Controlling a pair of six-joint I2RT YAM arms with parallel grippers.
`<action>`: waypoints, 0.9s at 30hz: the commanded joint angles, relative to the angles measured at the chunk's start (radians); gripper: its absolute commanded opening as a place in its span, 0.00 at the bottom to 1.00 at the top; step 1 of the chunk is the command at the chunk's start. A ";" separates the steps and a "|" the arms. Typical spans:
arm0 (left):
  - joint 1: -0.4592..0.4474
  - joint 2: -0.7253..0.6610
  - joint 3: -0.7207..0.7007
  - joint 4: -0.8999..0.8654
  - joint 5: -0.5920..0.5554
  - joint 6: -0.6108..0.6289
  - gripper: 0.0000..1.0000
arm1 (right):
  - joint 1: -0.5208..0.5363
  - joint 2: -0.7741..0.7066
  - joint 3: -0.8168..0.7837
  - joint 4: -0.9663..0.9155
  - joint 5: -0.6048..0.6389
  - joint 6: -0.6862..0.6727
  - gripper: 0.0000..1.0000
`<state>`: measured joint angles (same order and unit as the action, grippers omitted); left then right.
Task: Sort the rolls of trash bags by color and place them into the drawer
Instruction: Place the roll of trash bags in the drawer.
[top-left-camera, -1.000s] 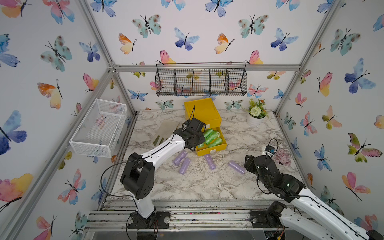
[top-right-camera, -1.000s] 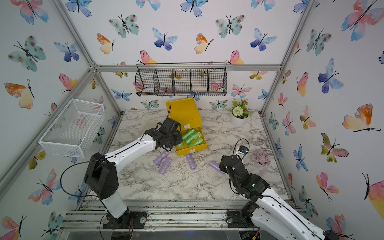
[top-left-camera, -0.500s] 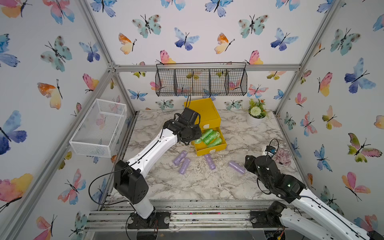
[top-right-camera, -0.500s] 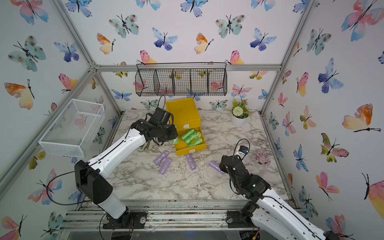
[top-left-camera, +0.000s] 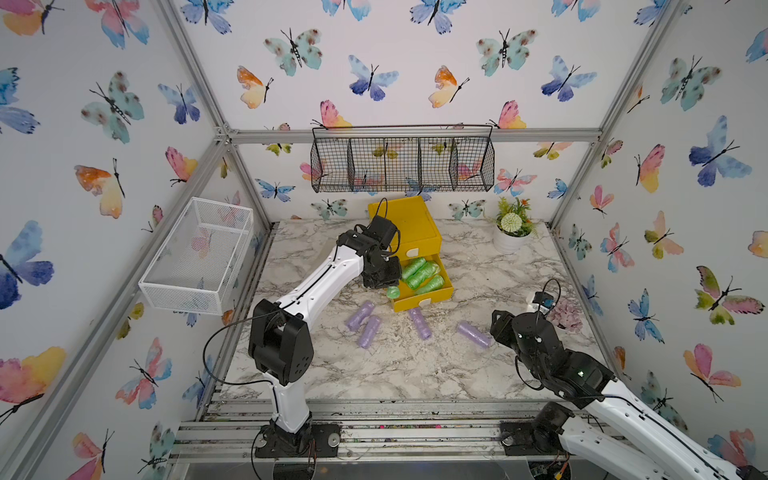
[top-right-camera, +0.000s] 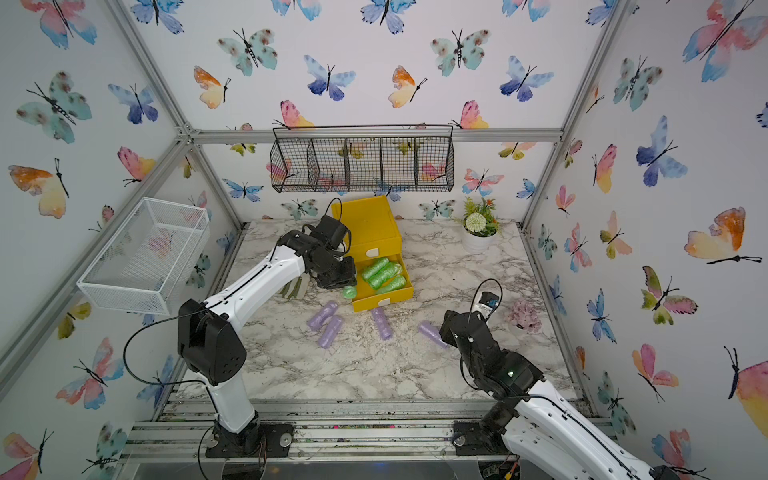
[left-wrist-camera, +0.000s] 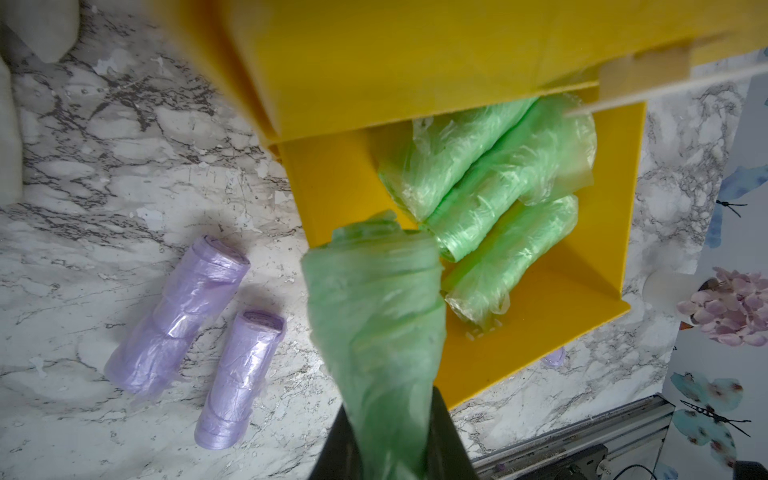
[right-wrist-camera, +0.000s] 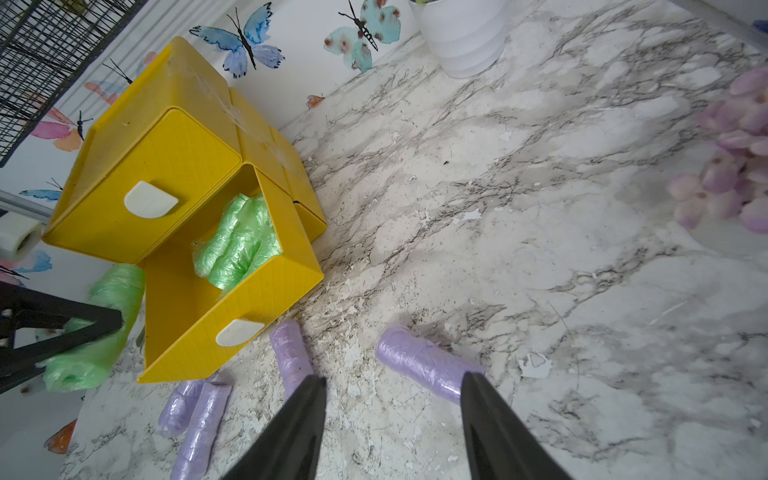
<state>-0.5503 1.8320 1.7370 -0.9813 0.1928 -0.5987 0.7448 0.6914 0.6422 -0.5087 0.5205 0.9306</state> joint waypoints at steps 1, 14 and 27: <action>-0.012 0.023 0.022 -0.025 0.017 0.007 0.14 | -0.005 0.005 -0.012 -0.012 0.020 -0.009 0.57; -0.019 0.088 0.036 -0.002 -0.010 -0.024 0.21 | -0.005 0.010 -0.011 -0.014 0.018 -0.007 0.58; -0.017 0.102 0.003 -0.011 -0.052 -0.039 0.30 | -0.005 0.010 -0.015 -0.017 0.018 -0.006 0.57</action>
<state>-0.5652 1.8927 1.7752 -0.9092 0.1471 -0.6113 0.7448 0.7071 0.6422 -0.5087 0.5205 0.9306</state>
